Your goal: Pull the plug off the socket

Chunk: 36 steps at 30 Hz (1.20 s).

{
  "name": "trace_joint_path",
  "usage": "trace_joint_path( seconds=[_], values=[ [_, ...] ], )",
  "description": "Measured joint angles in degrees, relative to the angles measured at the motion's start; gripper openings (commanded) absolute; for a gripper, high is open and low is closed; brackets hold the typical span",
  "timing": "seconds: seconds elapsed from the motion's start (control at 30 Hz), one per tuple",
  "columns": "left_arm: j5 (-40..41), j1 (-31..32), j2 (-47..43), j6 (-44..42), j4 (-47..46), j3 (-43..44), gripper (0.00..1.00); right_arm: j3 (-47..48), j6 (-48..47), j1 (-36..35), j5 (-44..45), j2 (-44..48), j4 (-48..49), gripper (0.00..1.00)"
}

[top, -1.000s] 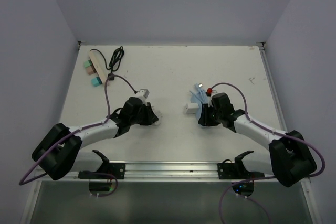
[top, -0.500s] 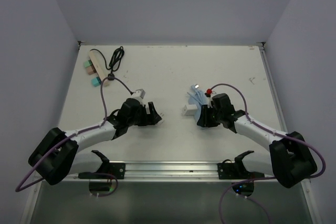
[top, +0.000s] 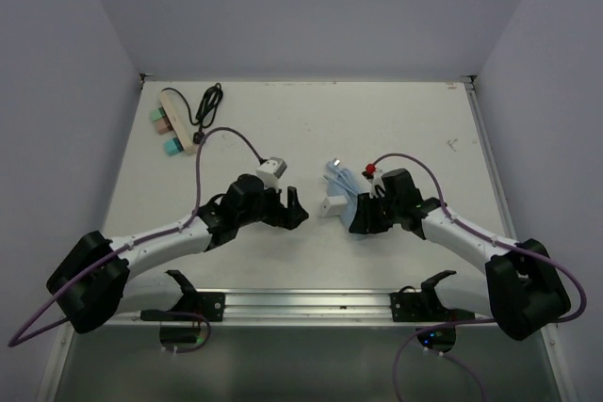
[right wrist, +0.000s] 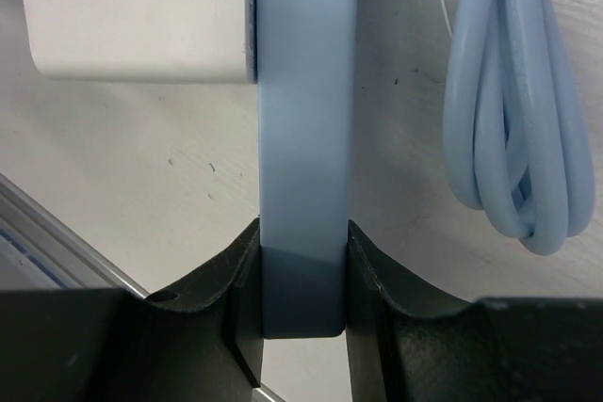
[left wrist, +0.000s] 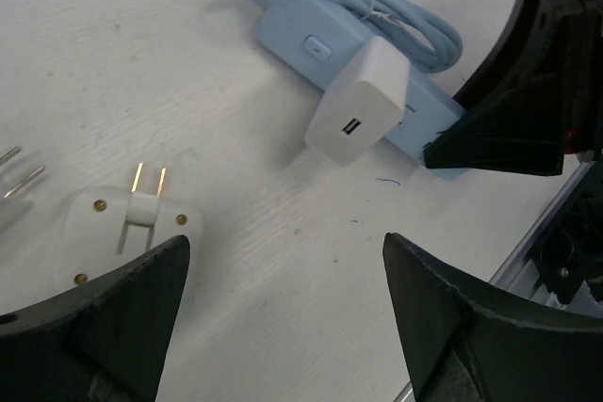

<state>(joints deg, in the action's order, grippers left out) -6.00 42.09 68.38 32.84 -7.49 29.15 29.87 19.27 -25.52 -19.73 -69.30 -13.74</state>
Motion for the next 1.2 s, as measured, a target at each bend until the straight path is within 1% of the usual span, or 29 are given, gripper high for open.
trace_joint_path(
  seconds=[0.17,0.27,0.47,0.57,0.6,0.67,0.7,0.77,0.8,0.93,0.97,1.13,1.17,1.2],
  values=[
    [0.0,5.7,6.0,-4.3,-0.7,6.6,0.85,0.2,-0.7,0.0,-2.2,0.1,-1.3,0.00],
    [0.0,7.2,9.1,-6.4,-0.8,9.6,0.84,0.4,-0.9,0.0,-2.9,0.1,-1.9,0.00],
    [0.4,8.9,16.2,-10.8,-0.5,15.8,0.79,0.8,-1.0,0.0,-4.1,0.1,-2.8,0.00],
    [0.9,9.9,19.1,-12.5,-0.6,17.9,0.75,1.0,-1.0,0.0,-4.2,0.1,-3.1,0.00],
    [1.0,10.2,19.8,-13.0,-0.5,18.3,0.72,1.0,-1.0,0.0,-4.3,0.1,-3.2,0.00],
    [1.5,10.7,21.0,-14.1,-0.4,18.7,0.70,1.0,-1.0,0.0,-4.4,0.1,-3.3,0.00],
    [1.8,10.9,21.6,-14.6,-0.2,18.9,0.64,1.1,-1.0,0.0,-4.5,0.1,-3.4,0.00],
    [2.3,11.3,22.7,-15.8,0.0,19.4,0.61,1.1,-0.9,0.0,-4.7,0.1,-3.5,0.00],
    [2.5,11.6,23.1,-16.2,0.1,19.7,0.56,1.1,-0.9,0.0,-4.9,0.1,-3.5,0.00],
    [3.5,12.6,24.2,-17.9,0.7,20.7,0.53,1.1,-0.9,0.0,-5.4,0.1,-3.7,0.00],
    [3.8,12.9,24.5,-18.4,0.7,21.0,0.48,1.1,-0.9,0.0,-5.4,0.1,-3.7,0.00],
    [4.9,13.4,25.9,-20.2,0.9,21.7,0.44,1.1,-1.1,0.0,-5.3,0.4,-4.0,0.00],
    [5.0,13.5,26.0,-20.5,0.9,21.8,0.41,1.1,-1.1,0.1,-5.3,0.4,-4.1,0.00],
    [5.0,13.6,26.0,-20.6,0.9,21.8,0.40,1.1,-1.2,0.1,-5.3,0.4,-4.1,0.00]
  ],
)
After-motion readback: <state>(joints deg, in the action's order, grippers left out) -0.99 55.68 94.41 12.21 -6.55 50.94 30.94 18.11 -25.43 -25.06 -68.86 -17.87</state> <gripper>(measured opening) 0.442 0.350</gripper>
